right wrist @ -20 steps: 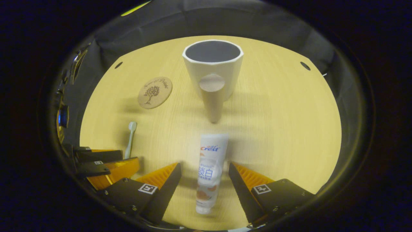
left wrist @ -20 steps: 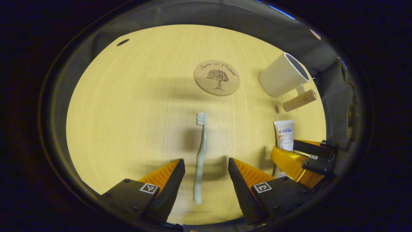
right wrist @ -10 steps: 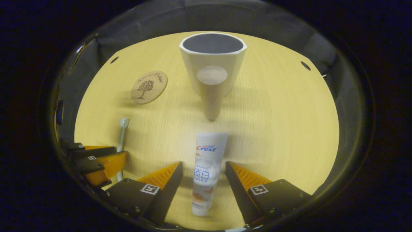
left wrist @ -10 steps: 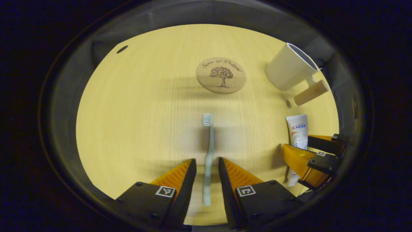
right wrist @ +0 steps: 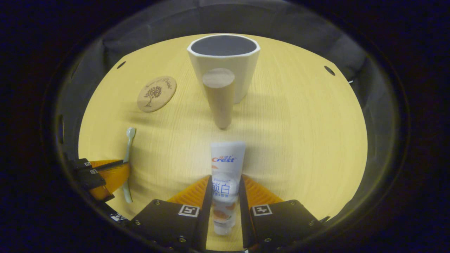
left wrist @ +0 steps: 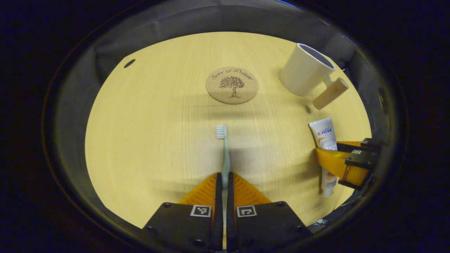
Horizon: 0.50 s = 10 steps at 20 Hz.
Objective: Put the toothbrush and toothpaste on the desktop into the cup, then pick up the cup and place it on the coaster on the desktop.
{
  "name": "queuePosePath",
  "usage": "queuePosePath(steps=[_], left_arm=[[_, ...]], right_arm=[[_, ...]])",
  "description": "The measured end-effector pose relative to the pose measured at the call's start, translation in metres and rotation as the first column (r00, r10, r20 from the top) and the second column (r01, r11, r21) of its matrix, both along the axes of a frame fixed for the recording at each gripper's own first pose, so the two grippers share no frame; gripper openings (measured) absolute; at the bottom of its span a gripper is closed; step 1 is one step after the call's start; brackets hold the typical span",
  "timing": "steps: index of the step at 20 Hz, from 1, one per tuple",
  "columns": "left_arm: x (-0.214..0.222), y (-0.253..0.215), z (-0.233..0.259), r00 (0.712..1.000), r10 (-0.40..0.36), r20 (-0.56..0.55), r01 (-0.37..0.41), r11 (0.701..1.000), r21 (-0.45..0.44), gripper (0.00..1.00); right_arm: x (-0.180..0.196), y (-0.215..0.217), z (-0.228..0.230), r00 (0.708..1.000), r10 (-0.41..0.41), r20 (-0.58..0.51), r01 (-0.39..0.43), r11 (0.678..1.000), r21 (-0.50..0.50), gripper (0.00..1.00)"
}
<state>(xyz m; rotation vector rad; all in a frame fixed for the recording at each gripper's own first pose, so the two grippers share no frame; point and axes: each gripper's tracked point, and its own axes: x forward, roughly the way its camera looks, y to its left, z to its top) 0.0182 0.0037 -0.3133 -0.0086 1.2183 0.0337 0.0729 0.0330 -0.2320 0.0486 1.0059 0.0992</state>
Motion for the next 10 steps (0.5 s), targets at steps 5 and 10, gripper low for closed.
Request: queuePosePath(steps=[5,10], left_arm=[[-0.005,0.007,0.007,0.999,0.011,0.053,-0.010,1.000,-0.025,0.08],[-0.008,0.006,0.019,0.992,0.035,0.120,-0.027,0.997,-0.068,0.08]], right_arm=[[-0.001,-0.004,0.006,0.999,-0.005,0.037,0.003,0.999,0.055,0.34],[-0.002,-0.009,0.018,0.992,0.002,0.124,-0.010,0.998,0.061,0.35]])
